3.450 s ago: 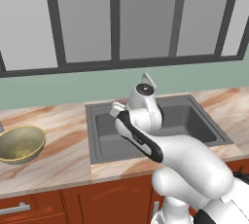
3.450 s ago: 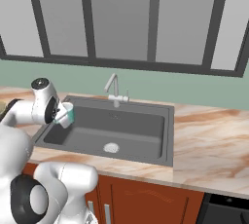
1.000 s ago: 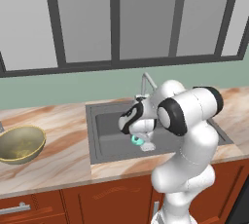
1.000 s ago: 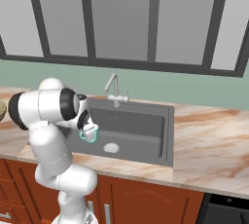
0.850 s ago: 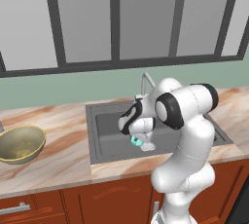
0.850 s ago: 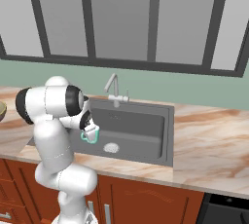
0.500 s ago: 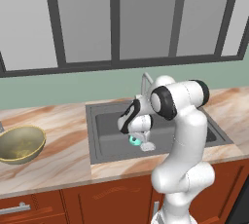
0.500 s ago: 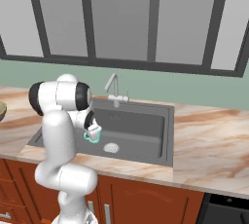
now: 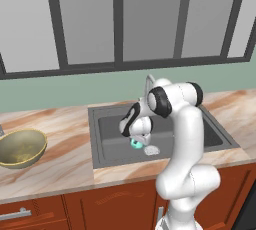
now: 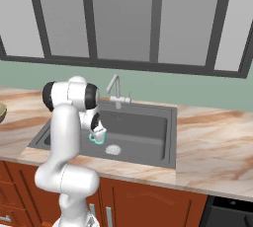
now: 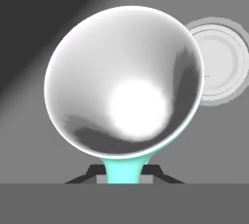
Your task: Pick the mug and place it in the sink. Pick the bowl and place it in the open cabinet and then close the cabinet.
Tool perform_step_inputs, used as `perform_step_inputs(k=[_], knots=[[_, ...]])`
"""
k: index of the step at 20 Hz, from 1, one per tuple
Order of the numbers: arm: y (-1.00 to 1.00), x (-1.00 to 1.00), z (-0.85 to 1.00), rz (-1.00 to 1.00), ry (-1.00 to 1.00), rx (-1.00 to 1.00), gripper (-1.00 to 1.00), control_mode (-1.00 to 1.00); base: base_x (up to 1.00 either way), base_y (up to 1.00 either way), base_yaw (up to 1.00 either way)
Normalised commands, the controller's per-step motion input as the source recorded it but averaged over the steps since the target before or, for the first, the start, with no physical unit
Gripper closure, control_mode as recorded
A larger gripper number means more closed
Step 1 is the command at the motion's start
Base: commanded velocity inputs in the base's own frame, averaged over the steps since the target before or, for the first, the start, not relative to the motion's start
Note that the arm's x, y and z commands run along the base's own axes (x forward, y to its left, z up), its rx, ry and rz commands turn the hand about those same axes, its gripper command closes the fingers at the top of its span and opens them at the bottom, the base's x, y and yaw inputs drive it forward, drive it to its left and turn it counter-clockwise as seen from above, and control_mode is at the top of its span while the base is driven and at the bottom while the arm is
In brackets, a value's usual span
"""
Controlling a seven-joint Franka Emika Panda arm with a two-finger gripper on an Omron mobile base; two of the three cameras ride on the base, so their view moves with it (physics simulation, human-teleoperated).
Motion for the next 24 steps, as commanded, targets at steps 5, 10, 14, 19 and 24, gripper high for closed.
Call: perform_step_inputs(k=[5, 10, 14, 19, 24], knots=[[0.0, 0.45, -0.33, -0.02, 0.0, 0.0, 1.0, -1.0, 0.0, 0.0, 0.0], [0.0, 0.4, -0.45, -0.02, 0.0, 0.0, 1.0, -1.0, 0.0, 0.0, 0.0], [0.0, 0.32, -0.57, -0.04, 0.01, 0.0, 1.0, -1.0, 0.0, 0.0, 0.0], [0.05, 0.05, -0.33, -0.07, 0.0, 0.0, -1.0, -1.0, 0.0, 0.0, 0.0], [0.0, -0.09, 0.03, -0.03, -0.02, 0.0, -1.0, -1.0, 0.0, 0.0, 0.0]])
